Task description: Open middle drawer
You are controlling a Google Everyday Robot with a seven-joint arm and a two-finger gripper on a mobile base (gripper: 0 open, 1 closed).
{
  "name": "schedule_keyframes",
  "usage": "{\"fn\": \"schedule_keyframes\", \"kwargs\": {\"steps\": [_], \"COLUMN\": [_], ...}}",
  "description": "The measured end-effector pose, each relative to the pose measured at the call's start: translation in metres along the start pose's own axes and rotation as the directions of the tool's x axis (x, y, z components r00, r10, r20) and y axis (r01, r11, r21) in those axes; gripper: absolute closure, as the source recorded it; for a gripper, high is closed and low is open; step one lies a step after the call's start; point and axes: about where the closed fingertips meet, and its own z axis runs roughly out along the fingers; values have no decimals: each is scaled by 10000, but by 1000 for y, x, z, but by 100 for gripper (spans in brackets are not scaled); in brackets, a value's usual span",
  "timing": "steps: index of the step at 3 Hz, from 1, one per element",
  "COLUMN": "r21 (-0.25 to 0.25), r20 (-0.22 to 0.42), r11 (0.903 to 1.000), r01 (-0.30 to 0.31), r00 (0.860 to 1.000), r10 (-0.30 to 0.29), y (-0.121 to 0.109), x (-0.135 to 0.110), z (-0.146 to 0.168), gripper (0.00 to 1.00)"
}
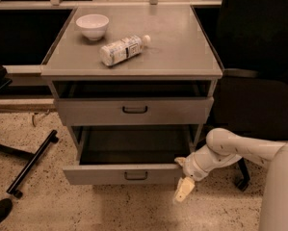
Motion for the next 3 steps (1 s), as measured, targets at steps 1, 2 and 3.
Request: {"fn": "schedule_keyframes", "kwargs": {"steps": [1,2,3], "r21": [0,-255,-255], "r20": [-1,-536,-536], "r11": [10000,9954,9954], "r01": [-1,-928,-929], "r00": [10000,9944,9944], "r10": [1,913,914], "y": [1,33,33], "x": [-2,10,9], "z": [-3,-18,-18], "gripper": [0,0,0]}}
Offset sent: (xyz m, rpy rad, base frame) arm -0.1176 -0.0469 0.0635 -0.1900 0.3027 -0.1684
